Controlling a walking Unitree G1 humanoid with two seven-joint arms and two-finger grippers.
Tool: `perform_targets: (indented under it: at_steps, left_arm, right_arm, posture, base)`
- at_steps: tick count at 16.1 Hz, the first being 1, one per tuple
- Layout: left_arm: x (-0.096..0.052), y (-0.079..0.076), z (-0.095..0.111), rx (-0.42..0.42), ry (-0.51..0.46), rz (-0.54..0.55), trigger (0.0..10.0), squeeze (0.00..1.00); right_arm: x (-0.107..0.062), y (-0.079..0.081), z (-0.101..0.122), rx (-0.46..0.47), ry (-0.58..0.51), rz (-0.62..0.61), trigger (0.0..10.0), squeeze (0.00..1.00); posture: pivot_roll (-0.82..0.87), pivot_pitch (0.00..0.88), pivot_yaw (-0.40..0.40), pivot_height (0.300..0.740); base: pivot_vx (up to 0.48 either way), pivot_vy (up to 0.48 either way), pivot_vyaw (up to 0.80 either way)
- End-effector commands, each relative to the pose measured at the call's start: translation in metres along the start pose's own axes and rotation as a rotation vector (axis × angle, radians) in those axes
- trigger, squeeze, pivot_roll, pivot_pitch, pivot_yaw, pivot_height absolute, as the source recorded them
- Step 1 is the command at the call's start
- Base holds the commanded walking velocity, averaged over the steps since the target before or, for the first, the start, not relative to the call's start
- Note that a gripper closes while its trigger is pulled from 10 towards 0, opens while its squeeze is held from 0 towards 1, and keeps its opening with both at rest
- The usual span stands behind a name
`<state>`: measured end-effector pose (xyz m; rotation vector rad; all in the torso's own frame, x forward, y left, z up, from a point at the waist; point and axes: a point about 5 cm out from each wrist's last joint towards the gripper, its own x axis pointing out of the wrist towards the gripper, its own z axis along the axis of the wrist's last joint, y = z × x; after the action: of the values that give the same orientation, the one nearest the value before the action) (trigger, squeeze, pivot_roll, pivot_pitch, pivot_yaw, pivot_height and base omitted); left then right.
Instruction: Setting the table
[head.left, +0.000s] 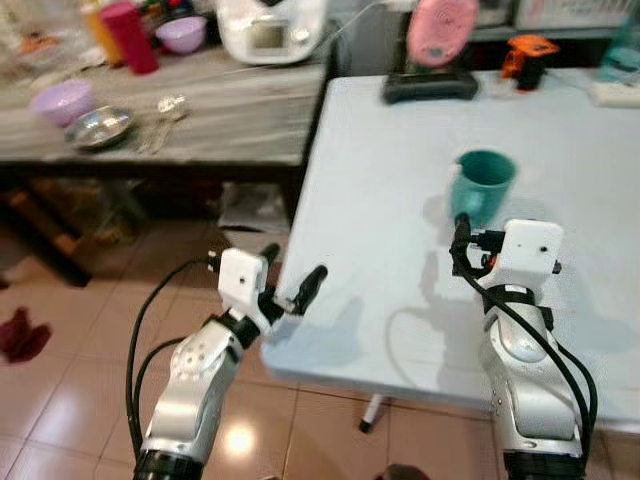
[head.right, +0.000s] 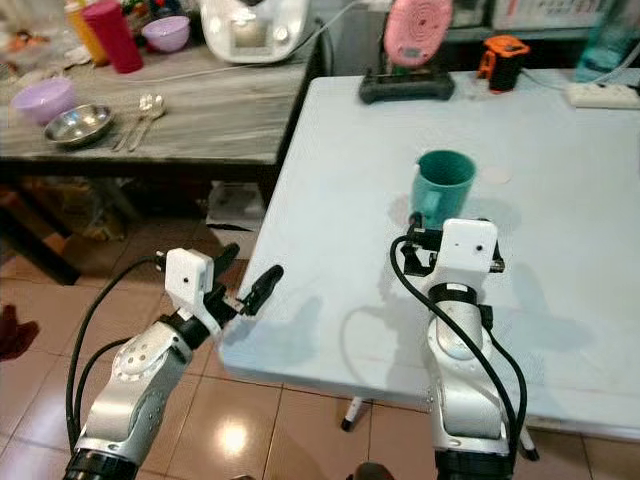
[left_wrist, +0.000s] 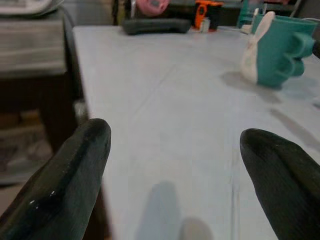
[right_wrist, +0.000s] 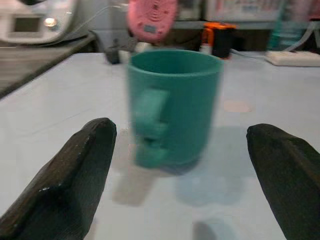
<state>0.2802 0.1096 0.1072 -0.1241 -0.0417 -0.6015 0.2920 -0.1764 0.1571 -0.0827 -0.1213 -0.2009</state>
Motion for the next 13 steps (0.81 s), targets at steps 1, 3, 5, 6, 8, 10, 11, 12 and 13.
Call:
perform_targets:
  at_steps: [1,3,5,6,8,10,11,12,13]
  left_arm:
    - [-0.006,0.002,0.003,0.015,0.004,-0.032,10.0,0.0]
    - [-0.007,-0.003,0.002,0.016,0.019,-0.092,10.0,0.0]
    - [-0.007,-0.011,0.004,0.012,0.019,-0.168,10.0,0.0]
    - [-0.007,-0.018,0.005,0.014,0.015,-0.222,10.0,0.0]
    - [-0.007,-0.026,0.005,0.009,0.025,-0.299,10.0,0.0]
    - [-0.005,-0.026,0.007,0.012,0.026,-0.32,10.0,0.0]
    - [-0.004,-0.026,0.008,0.011,0.027,-0.324,10.0,0.0]
    - [-0.003,-0.026,0.009,0.01,0.025,-0.336,10.0,0.0]
    - [-0.003,-0.026,0.01,0.005,0.028,-0.348,10.0,0.0]
  right_arm:
    - [-0.002,0.006,0.003,0.004,-0.012,0.015,10.0,0.0]
    - [-0.002,0.008,0.002,0.002,-0.007,0.019,10.0,0.0]
    - [-0.001,0.007,0.002,-0.001,-0.004,0.013,10.0,0.0]
    - [0.001,0.005,0.002,-0.022,-0.007,-0.007,10.0,0.0]
    - [0.008,0.001,0.002,-0.033,-0.003,-0.048,10.0,0.0]
    - [0.014,-0.002,0.003,-0.049,-0.005,-0.068,10.0,0.0]
    - [0.016,-0.003,0.003,-0.054,-0.006,-0.075,10.0,0.0]
    - [0.02,-0.005,0.004,-0.073,-0.009,-0.092,10.0,0.0]
    - [0.025,-0.008,0.004,-0.085,-0.006,-0.123,10.0,0.0]
  posture:
    - [-0.25,0.135,0.101,0.74]
    - [-0.26,0.143,0.098,0.74]
    - [-0.26,0.148,0.095,0.74]
    - [-0.26,0.152,0.094,0.74]
    - [-0.26,0.155,0.093,0.74]
    - [-0.26,0.159,0.093,0.74]
    - [-0.26,0.159,0.093,0.74]
    - [-0.26,0.159,0.094,0.74]
    - [-0.26,0.159,0.094,0.74]
  base:
    - [0.0,0.0,0.0]
    - [0.0,0.0,0.0]
    - [0.0,0.0,0.0]
    - [0.0,0.0,0.0]
    - [0.0,0.0,0.0]
    - [0.0,0.0,0.0]
    - [0.0,0.0,0.0]
    - [0.0,0.0,0.0]
    - [0.0,0.0,0.0]
